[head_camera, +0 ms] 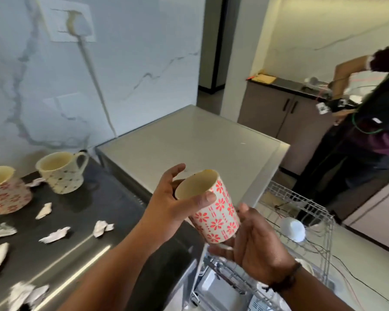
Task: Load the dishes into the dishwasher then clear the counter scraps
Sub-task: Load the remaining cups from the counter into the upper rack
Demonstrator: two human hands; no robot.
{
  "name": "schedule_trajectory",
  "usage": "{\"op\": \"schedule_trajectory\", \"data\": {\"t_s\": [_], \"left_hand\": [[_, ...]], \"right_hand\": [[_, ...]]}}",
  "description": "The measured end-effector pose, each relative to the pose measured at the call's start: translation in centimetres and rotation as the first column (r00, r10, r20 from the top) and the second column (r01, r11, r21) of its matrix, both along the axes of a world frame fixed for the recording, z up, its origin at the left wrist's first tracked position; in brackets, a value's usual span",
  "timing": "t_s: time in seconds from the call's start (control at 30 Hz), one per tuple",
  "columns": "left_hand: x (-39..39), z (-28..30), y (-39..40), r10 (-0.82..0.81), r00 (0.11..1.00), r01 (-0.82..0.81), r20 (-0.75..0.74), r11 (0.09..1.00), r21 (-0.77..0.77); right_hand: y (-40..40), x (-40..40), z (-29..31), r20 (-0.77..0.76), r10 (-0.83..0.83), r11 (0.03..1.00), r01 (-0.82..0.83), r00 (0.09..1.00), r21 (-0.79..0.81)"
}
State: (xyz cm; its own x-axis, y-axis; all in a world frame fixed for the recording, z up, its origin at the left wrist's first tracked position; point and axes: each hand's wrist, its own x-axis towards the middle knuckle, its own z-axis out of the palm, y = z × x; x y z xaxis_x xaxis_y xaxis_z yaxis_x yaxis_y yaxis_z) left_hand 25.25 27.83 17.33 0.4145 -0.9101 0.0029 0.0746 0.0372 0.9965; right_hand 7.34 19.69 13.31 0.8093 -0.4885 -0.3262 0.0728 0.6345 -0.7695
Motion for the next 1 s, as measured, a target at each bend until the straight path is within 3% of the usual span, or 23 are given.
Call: {"op": "schedule_trajectory", "data": {"t_s": [0.1, 0.2, 0.3, 0.47, 0.67, 0.83, 0.93, 1.0], "left_hand": [[-4.7, 0.1, -4.9, -0.041, 0.999, 0.042, -0.030, 0.999, 0.013], [-10.5, -0.7, -9.8, -0.086, 0.993, 0.087, -0.078, 0.996, 0.010], [-15.5, -2.4, -14.1, -0.151, 0.982, 0.156, -0.117, 0.987, 0.036], [-20.6, -5.8, -19.9, -0.320, 0.943, 0.330, -0.089, 0.933, 0.141], [-20.4, -10.0, -24.0, -0.532, 0.846, 0.475, 0.022, 0.773, 0.421], [-19.3, -14.9, -25.7, -0.609, 0.789, 0.443, 0.077, 0.651, 0.616], [-18.2, -18.2, -24.9, -0.679, 0.724, 0.437, 0.124, 0.591, 0.678], [-17.5, -20.5, -23.5, -0.732, 0.640, 0.300, 0.233, 0.518, 0.801]], "right_hand": [[-2.3, -4.3, -0.5, 0.181, -0.065, 0.941, 0.000, 0.981, 0.337], [-5.8, -8.8, 0.1, 0.281, -0.167, 0.911, 0.039, 0.945, 0.410], [-10.0, -13.5, -0.4, 0.225, -0.251, 0.889, 0.133, 0.942, 0.437], [-16.5, -20.3, -3.5, 0.058, -0.296, 0.872, 0.245, 0.954, 0.424], [-22.1, -22.9, -6.7, -0.123, -0.130, 0.903, 0.169, 0.984, 0.394], [-25.2, -21.6, -11.1, -0.406, -0.035, 0.935, 0.173, 0.913, 0.308], [-25.5, -20.3, -13.8, -0.544, 0.002, 0.982, 0.100, 0.839, 0.158], [-25.2, -19.0, -15.3, -0.633, 0.009, 0.999, 0.026, 0.774, 0.046]]}}
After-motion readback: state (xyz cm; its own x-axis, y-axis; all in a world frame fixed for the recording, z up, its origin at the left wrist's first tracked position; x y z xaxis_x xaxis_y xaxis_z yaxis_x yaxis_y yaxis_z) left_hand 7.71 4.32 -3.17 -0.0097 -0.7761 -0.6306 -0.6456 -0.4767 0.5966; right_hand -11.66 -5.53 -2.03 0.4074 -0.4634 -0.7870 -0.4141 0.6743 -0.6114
